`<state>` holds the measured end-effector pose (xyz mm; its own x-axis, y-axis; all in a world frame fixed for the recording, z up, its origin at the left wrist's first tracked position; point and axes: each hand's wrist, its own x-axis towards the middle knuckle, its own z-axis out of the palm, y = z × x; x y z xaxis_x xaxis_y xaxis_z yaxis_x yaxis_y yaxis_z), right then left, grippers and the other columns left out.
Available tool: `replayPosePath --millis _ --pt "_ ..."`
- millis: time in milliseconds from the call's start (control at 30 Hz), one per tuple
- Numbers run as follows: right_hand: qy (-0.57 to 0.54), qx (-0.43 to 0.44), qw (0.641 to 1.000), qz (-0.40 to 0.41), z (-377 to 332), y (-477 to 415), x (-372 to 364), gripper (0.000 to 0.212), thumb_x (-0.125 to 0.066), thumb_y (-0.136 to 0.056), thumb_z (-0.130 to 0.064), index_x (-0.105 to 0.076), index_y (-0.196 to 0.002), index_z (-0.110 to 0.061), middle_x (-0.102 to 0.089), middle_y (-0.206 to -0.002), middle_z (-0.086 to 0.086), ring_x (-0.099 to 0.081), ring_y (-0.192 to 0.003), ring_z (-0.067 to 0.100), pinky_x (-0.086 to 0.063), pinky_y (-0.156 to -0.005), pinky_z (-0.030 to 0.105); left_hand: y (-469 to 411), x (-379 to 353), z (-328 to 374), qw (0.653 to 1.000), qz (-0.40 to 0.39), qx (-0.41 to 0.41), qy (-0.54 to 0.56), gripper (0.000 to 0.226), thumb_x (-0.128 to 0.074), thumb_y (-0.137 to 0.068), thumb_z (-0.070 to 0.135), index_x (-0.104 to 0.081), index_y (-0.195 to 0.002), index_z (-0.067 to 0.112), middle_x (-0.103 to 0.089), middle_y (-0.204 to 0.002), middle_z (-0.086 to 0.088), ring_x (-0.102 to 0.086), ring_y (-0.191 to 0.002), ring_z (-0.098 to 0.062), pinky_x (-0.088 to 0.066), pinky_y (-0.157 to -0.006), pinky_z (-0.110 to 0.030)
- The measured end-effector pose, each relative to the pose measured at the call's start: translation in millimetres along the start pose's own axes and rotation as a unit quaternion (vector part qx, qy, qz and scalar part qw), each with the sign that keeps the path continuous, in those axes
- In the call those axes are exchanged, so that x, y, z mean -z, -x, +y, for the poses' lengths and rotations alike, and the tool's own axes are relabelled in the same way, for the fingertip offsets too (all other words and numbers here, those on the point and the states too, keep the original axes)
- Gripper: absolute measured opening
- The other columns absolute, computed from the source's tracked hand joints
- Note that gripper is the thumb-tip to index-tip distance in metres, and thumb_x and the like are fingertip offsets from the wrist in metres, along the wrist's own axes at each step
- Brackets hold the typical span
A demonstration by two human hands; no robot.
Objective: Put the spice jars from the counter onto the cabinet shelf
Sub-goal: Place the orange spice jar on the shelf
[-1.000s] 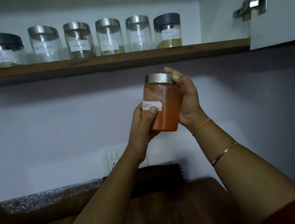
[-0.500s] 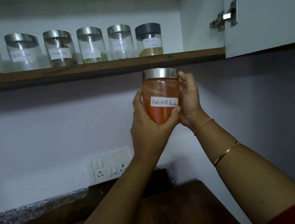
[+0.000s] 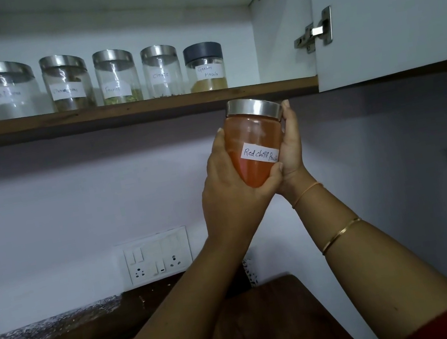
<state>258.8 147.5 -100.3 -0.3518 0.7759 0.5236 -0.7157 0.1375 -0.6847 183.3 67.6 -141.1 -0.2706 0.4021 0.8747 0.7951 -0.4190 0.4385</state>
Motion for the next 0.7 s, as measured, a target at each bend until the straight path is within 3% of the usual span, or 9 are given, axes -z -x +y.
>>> replayPosePath --millis 200,400,467,567,700 --pt "0.056 -0.003 0.998 -0.004 -3.7 2.0 0.1 0.058 -0.03 -0.09 -0.066 -0.064 -0.108 -0.021 -0.074 -0.09 0.002 -0.072 -0.081 0.019 -0.057 -0.069 0.033 0.1 -3.6 -5.3 0.998 -0.007 0.023 0.056 0.092 -0.062 -0.067 0.064 -0.023 -0.143 0.03 -0.049 -0.133 0.006 -0.051 -0.099 -0.006 -0.04 -0.07 -0.005" --pt "0.128 0.006 0.991 0.022 -11.9 0.5 -5.1 0.056 -0.029 -0.092 -0.065 -0.064 -0.109 -0.025 -0.075 -0.092 0.0 -0.073 -0.083 0.02 -0.058 -0.07 0.033 -5.6 -8.1 -10.0 0.994 -0.003 0.039 0.102 0.087 -0.061 -0.068 0.064 -0.025 -0.141 0.031 -0.048 -0.122 0.014 -0.055 -0.095 -0.007 -0.043 -0.068 -0.003" --pt "0.158 0.015 0.987 0.031 -17.4 -0.4 -7.1 0.056 -0.027 -0.092 -0.064 -0.062 -0.114 -0.026 -0.073 -0.1 0.002 -0.071 -0.09 0.022 -0.059 -0.075 0.035 -10.1 -10.0 -8.8 0.994 -0.001 0.035 0.106 0.088 -0.06 -0.068 0.064 -0.024 -0.141 0.031 -0.046 -0.12 0.017 -0.054 -0.093 -0.005 -0.042 -0.065 -0.002" --pt "0.198 0.031 0.979 0.038 -29.5 -0.6 -10.1 0.056 -0.026 -0.092 -0.064 -0.059 -0.117 -0.026 -0.069 -0.11 0.005 -0.068 -0.099 0.024 -0.057 -0.086 0.039 -21.8 -13.2 -3.4 0.995 0.008 0.024 0.101 0.091 -0.062 -0.069 0.064 -0.022 -0.143 0.029 -0.047 -0.132 0.008 -0.052 -0.099 -0.007 -0.04 -0.068 -0.002" --pt "0.281 0.056 0.958 -0.007 -44.7 -1.8 -13.3 0.053 -0.049 -0.087 -0.056 -0.049 -0.131 -0.026 -0.064 -0.117 0.001 -0.065 -0.103 0.019 -0.058 -0.08 0.033 -44.3 -19.1 5.9 0.993 0.026 0.02 0.111 0.089 -0.068 -0.074 0.055 -0.021 -0.145 0.027 -0.046 -0.137 0.003 -0.053 -0.107 -0.012 -0.046 -0.075 -0.012"
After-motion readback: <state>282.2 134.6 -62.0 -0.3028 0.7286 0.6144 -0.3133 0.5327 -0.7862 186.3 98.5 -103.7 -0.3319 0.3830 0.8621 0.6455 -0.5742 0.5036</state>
